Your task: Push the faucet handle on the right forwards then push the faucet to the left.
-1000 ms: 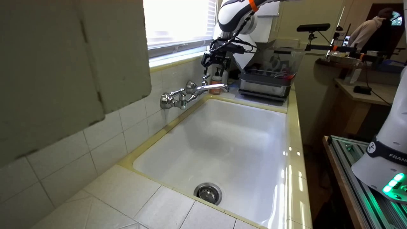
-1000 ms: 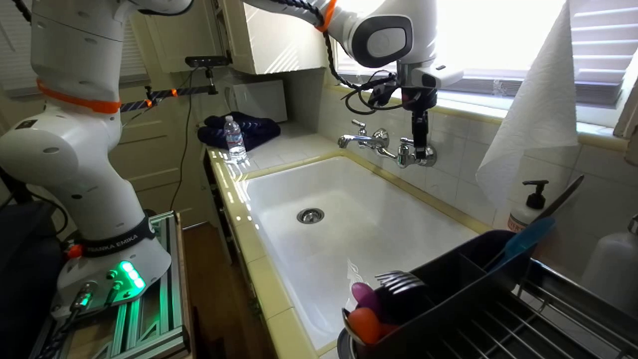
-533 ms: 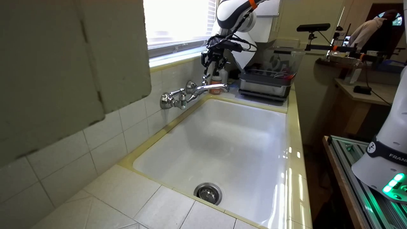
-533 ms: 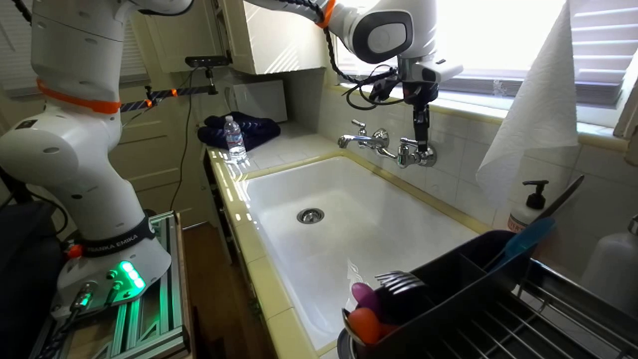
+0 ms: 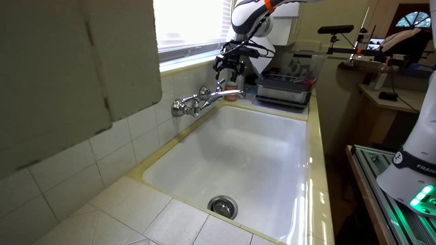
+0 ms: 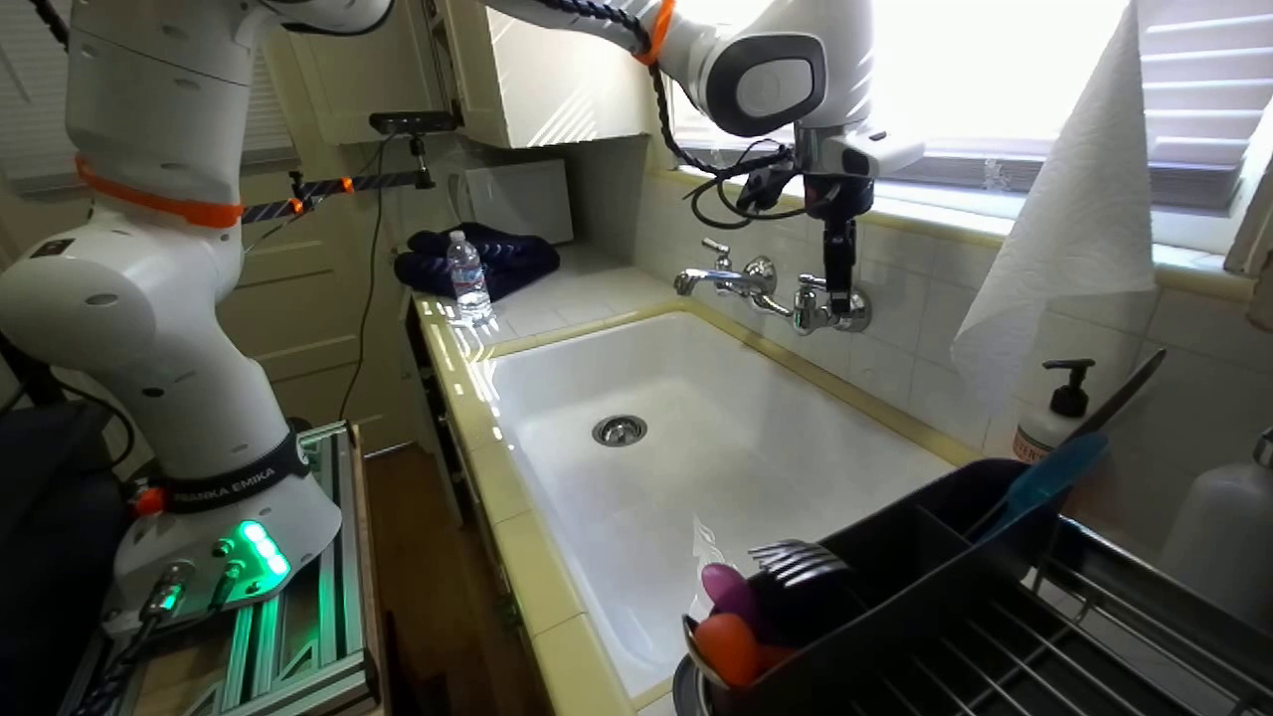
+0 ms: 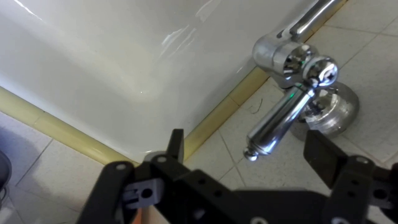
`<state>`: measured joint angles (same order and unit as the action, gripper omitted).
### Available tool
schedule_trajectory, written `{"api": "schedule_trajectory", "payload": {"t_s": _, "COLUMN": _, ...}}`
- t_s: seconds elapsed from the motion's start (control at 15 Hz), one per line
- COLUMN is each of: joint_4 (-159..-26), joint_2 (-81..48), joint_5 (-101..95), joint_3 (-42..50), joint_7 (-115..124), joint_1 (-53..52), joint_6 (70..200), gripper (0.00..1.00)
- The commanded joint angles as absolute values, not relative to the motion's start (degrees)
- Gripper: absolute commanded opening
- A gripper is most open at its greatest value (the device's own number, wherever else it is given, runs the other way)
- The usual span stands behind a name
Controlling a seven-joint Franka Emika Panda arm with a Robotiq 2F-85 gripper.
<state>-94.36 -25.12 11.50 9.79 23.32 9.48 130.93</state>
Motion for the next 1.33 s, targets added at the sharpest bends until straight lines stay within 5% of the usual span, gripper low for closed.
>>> {"api": "schedule_trajectory", "payload": {"t_s": 0.0, "joint_4": -93.8, "joint_2": -26.2, "joint_5": 12.5, "joint_3": 9.7, "joint_7": 23.8, "joint_1": 9.7, "joint_6": 130.9, "gripper": 0.91}}
{"api": "schedule_trajectory", "payload": {"t_s": 0.13, "joint_4": -93.8, "joint_2": -26.3, "joint_5": 12.3, "joint_3": 9.7, "joint_7": 23.9, "joint_1": 9.7, "joint_6": 130.8, "gripper": 0.78}}
{"api": "schedule_trajectory", "payload": {"t_s": 0.2, "joint_4": -93.8, "joint_2": -26.4, "joint_5": 12.2, "joint_3": 9.8, "joint_7": 23.9, "joint_1": 9.6, "joint_6": 130.7, "gripper": 0.61}}
{"api": "schedule_trajectory", "payload": {"t_s": 0.33, "joint_4": -93.7, "joint_2": -26.5, "joint_5": 12.0, "joint_3": 9.9, "joint_7": 24.1, "joint_1": 9.5, "joint_6": 130.5, "gripper": 0.44}}
{"api": "schedule_trajectory", "payload": {"t_s": 0.67, "joint_4": -93.2, "joint_2": -26.1, "joint_5": 10.9, "joint_3": 10.1, "joint_7": 25.8, "joint_1": 8.8, "joint_6": 128.8, "gripper": 0.08}}
{"api": "schedule_trajectory", "payload": {"t_s": 1.27, "joint_4": -95.7, "joint_2": -23.2, "joint_5": 10.2, "joint_3": 10.1, "joint_7": 28.1, "joint_1": 8.4, "joint_6": 122.3, "gripper": 0.07}}
